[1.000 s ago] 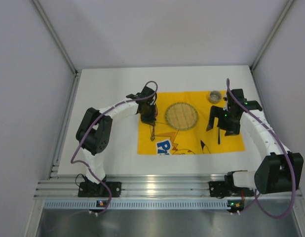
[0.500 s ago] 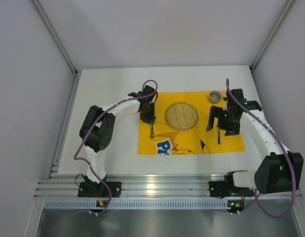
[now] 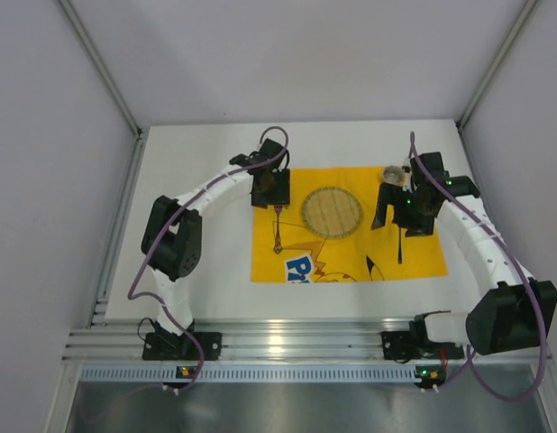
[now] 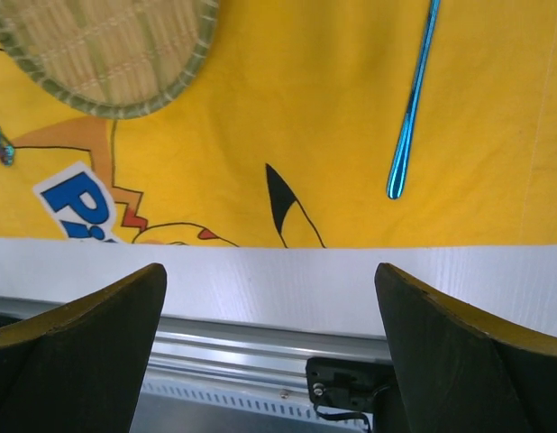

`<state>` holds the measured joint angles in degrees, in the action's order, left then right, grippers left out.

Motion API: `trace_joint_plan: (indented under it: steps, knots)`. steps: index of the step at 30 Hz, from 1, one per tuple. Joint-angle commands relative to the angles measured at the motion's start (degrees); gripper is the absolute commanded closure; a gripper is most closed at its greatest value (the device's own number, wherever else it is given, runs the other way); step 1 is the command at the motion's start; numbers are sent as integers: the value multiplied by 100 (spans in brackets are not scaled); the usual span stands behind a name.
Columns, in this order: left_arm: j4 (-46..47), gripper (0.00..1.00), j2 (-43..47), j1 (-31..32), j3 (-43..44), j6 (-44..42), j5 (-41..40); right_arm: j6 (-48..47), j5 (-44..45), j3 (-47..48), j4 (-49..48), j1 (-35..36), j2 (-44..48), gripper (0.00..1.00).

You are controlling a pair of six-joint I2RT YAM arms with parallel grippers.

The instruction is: Set the dinner table for one person

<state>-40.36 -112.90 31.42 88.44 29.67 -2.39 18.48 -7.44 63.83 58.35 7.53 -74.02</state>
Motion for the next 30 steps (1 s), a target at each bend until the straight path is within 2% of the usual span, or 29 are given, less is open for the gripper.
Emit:
trace_joint_plan:
  steps: [1,4,7,8,9,10,11,12,14,16,17,19,21,22,25,26,29,30]
  knots:
    - [-103,34,734,-48,796,-461,-497,-2,-187,743,-17,310,37,0]
    - [334,30,1217,-48,903,-927,-691,6,-205,1271,-25,661,115,0]
    - [1387,30,1919,-57,342,-1279,-1139,-11,-196,1474,-392,1022,378,0]
    - [2452,30,2391,-57,-373,-1523,-1254,15,-170,1335,-507,1136,553,0]
    - [3080,30,2657,-48,-859,-1674,-1324,59,-152,1238,-630,1189,660,0]
    - [3861,21,2938,-48,-1386,-1840,-1403,181,-109,1115,-910,1233,782,0]
    - [4565,5,3437,-39,-2427,-2016,-1500,261,-47,827,-1096,1346,923,0]
    - [5895,2,3650,-39,-2924,-2392,-1510,331,75,650,-1306,1409,1290,0]
    - [6731,2,4089,-31,-4004,-2702,-1649,542,312,37,-2068,1627,1731,0]
    - [6657,2,4223,-48,-4229,-2782,-2027,683,691,-474,-3016,1751,2486,0]
    - [6420,2,4276,-48,-4256,-2704,-2385,692,718,-1025,-3361,1830,2993,0]
    - [5902,1,4364,-66,-4326,-2555,-2791,518,902,-1538,-4221,1866,3445,0]
    - [5750,1,4469,-206,-4510,-2510,-3021,271,824,-2136,-4655,1901,3964,0]
    - [5663,2,4635,-311,-4790,-2571,-2821,-34,780,-2260,-4874,1910,4087,0]
    - [5697,2,4978,-1004,-5440,-2406,-2102,-432,595,-2437,-4737,1910,4360,0]
    - [5671,2,5049,-1537,-5582,-2283,-1890,-494,586,-2411,-4658,1919,4396,0]
    - [5950,2,5147,-2566,-6119,-1921,-1011,-565,577,-2393,-4341,1919,4492,0]
    - [6013,2,5138,-2710,-6207,-1982,-930,-547,577,-2402,-4280,1919,4562,0]
